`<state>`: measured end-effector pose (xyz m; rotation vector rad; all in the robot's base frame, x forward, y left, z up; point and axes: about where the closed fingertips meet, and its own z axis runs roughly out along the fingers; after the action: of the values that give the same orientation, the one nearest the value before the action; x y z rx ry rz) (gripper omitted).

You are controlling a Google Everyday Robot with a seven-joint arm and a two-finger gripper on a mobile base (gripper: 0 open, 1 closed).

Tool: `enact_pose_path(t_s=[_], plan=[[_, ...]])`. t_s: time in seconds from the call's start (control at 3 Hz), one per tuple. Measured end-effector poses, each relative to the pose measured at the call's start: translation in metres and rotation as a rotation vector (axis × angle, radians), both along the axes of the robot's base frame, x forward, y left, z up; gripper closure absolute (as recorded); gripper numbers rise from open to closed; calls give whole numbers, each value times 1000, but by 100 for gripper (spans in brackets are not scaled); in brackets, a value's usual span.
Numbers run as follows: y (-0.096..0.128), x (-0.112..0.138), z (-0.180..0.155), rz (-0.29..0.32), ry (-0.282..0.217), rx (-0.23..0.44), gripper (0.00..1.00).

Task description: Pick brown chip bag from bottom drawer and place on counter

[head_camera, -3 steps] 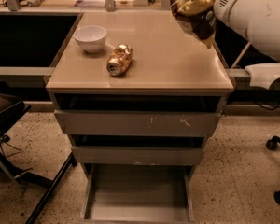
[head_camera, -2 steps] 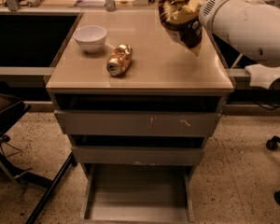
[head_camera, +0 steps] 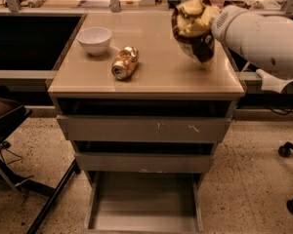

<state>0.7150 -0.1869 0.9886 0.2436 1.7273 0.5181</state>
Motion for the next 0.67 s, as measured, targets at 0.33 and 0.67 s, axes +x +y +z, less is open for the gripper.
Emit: enact_pose_path(t_s=[0.33,0.67], plan=[[-17,0,-72,-51,147,37,100],[-17,0,-73,-52,149,37,100]])
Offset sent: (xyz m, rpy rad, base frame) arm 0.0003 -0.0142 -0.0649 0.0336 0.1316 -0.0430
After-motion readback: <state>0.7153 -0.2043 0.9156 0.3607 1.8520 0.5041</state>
